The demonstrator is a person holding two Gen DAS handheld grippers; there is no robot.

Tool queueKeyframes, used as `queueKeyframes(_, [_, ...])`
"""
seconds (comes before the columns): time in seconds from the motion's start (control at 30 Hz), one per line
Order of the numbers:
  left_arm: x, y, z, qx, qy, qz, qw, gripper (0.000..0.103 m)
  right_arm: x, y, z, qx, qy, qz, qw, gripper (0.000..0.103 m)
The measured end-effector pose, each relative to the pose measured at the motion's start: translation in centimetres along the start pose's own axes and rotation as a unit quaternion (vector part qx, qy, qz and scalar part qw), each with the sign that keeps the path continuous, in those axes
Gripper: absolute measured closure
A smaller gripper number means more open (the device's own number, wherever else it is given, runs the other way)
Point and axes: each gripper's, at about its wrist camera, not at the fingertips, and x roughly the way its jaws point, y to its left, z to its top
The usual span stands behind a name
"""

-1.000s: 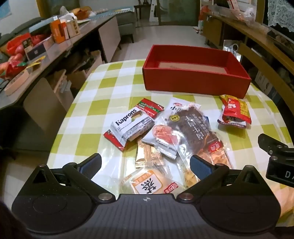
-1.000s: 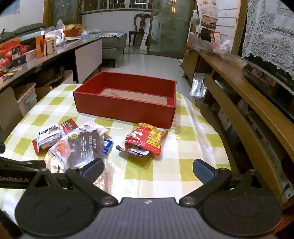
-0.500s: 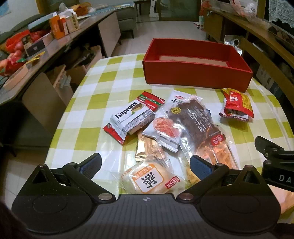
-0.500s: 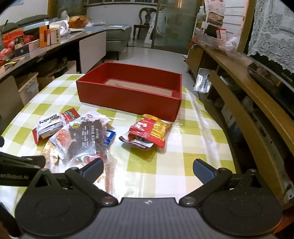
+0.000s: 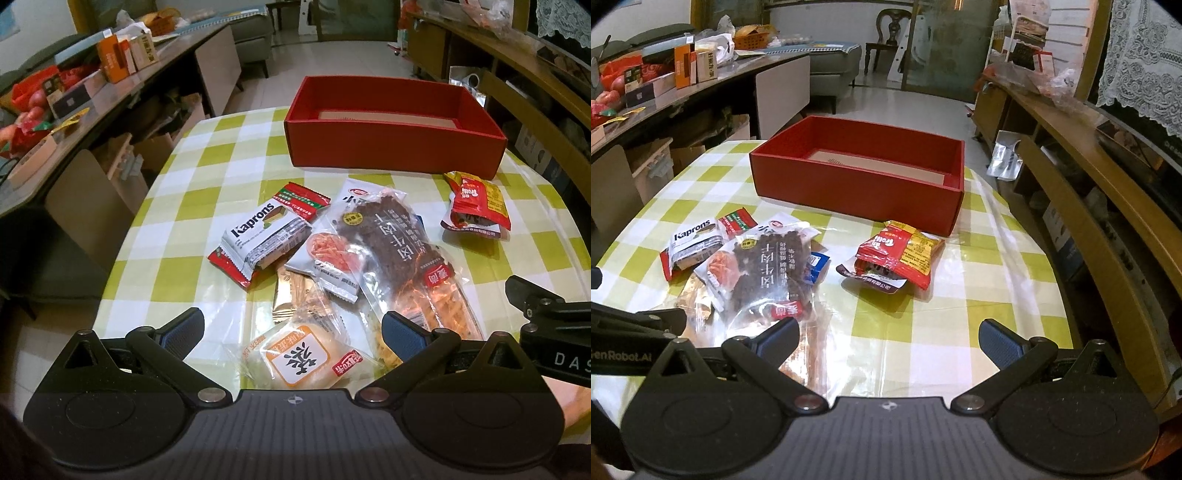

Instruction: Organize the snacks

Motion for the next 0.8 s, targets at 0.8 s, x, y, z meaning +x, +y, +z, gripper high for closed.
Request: queueKeyframes(0.8, [0.16,-0.37,-0.05,0.009,-0.001,0.003,1.0000,0.000,0.37,0.21,-0.14,-0.007,0.011,0.007,1.000,0.000])
